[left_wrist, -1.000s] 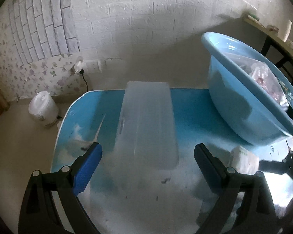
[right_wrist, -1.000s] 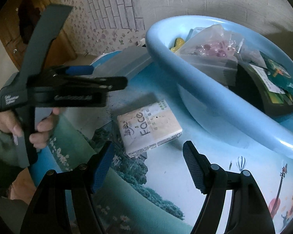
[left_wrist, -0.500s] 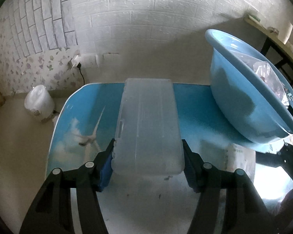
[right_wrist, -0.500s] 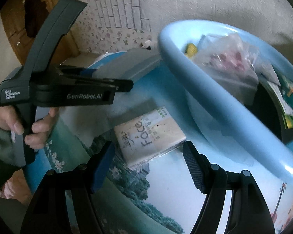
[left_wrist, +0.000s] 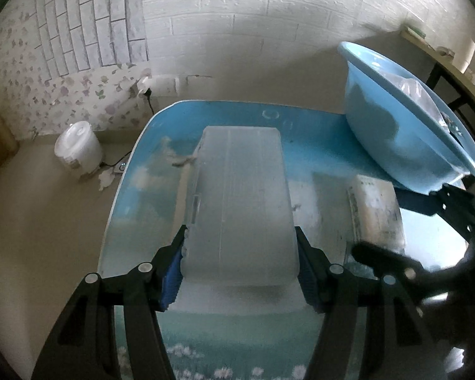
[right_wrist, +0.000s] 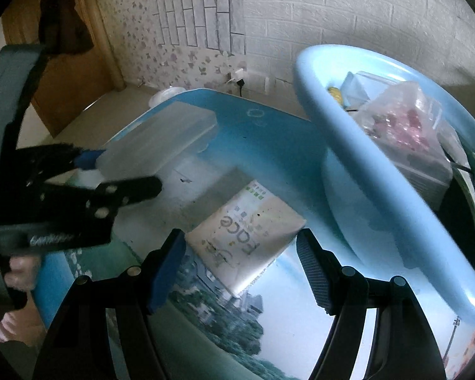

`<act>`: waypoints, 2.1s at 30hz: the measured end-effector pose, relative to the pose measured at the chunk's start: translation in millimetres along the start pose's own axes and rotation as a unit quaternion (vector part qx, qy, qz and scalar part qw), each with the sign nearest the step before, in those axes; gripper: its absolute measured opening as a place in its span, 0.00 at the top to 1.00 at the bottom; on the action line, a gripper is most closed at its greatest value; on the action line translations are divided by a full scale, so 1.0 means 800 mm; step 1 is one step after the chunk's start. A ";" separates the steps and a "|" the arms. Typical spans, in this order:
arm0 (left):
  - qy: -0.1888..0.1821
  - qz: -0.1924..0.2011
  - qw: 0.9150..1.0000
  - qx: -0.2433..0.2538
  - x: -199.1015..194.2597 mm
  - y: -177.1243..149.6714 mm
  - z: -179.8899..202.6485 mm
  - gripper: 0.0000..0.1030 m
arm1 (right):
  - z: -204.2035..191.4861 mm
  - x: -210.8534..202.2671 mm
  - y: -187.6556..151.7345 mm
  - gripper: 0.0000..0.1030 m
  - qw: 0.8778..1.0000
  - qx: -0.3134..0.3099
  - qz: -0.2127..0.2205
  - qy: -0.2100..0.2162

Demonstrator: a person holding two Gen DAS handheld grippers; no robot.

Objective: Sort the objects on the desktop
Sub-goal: 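Grasp the clear plastic box with the left tool while the right tool approaches the tissue pack, then grasp the white 'Face' tissue pack with the right tool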

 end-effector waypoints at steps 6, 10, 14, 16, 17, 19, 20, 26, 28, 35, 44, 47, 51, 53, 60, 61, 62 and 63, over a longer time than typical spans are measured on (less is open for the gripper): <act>0.014 0.004 1.000 -0.007 -0.015 -0.020 -0.004 0.40 | -0.008 0.002 -0.005 0.34 1.000 0.000 -0.001 0.000; 0.012 0.003 1.000 -0.007 -0.024 -0.031 -0.003 0.40 | -0.008 0.015 0.008 0.34 1.000 0.009 -0.002 -0.003; 0.007 0.000 1.000 -0.002 -0.029 -0.039 0.004 0.40 | -0.010 0.005 -0.001 0.43 1.000 0.017 -0.004 0.017; 0.002 0.001 1.000 0.000 -0.032 -0.043 0.009 0.40 | -0.008 0.002 -0.008 0.47 1.000 0.018 -0.004 0.016; -0.002 0.001 1.000 0.000 -0.033 -0.045 0.013 0.40 | -0.006 0.001 -0.012 0.48 1.000 0.018 -0.004 0.014; -0.009 0.001 1.000 0.001 -0.034 -0.048 0.020 0.40 | 0.001 -0.006 -0.023 0.49 1.000 0.022 -0.004 0.015; -0.011 0.001 1.000 0.003 -0.035 -0.050 0.025 0.40 | 0.009 -0.015 -0.035 0.50 1.000 0.025 -0.004 0.016; -0.024 -0.008 0.999 0.024 -0.039 -0.063 0.056 0.40 | 0.029 -0.026 -0.060 0.50 0.999 0.044 -0.016 0.000; -0.025 -0.008 0.999 0.028 -0.040 -0.065 0.060 0.39 | 0.037 -0.033 -0.065 0.49 0.999 0.048 -0.015 0.001; -0.016 -0.008 1.000 0.014 -0.041 -0.063 0.049 0.34 | 0.031 -0.041 -0.061 0.44 0.999 0.049 -0.003 0.006; -0.013 0.001 1.000 0.015 -0.042 -0.054 0.033 0.22 | 0.007 -0.025 -0.038 0.44 0.999 0.029 -0.005 0.016; -0.008 0.011 1.000 0.024 -0.041 -0.045 0.028 0.18 | 0.001 -0.015 -0.023 0.44 1.000 0.019 -0.003 0.007; -0.017 0.008 1.000 0.017 -0.032 -0.038 0.020 0.16 | 0.002 0.000 -0.012 0.44 1.000 0.027 -0.012 0.002; -0.019 0.008 1.000 0.022 -0.029 -0.035 0.018 0.15 | 0.002 0.007 -0.008 0.44 1.000 0.027 -0.015 -0.002; -0.022 -0.003 0.999 0.031 -0.014 -0.032 0.015 0.11 | 0.000 0.018 0.000 0.44 0.999 0.037 -0.013 -0.016; -0.019 -0.003 0.999 0.035 -0.013 -0.031 0.015 0.11 | 0.001 0.017 -0.001 0.44 0.999 0.039 -0.011 -0.017; -0.016 -0.002 0.999 0.039 -0.011 -0.030 0.016 0.10 | 0.002 0.016 -0.002 0.44 0.999 0.041 -0.008 -0.020; -0.013 -0.002 0.999 0.043 -0.009 -0.029 0.016 0.10 | 0.003 0.017 -0.002 0.44 0.999 0.042 -0.006 -0.021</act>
Point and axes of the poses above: each gripper's, at about its wrist camera, not at the fingertips, and x roughly the way its jaws point, z to its right, y to its top, the point moved 8 cm from there along x, roughly the way its jaws point, and after that the axes turned 4 degrees about -y, right-handed, at the moved point
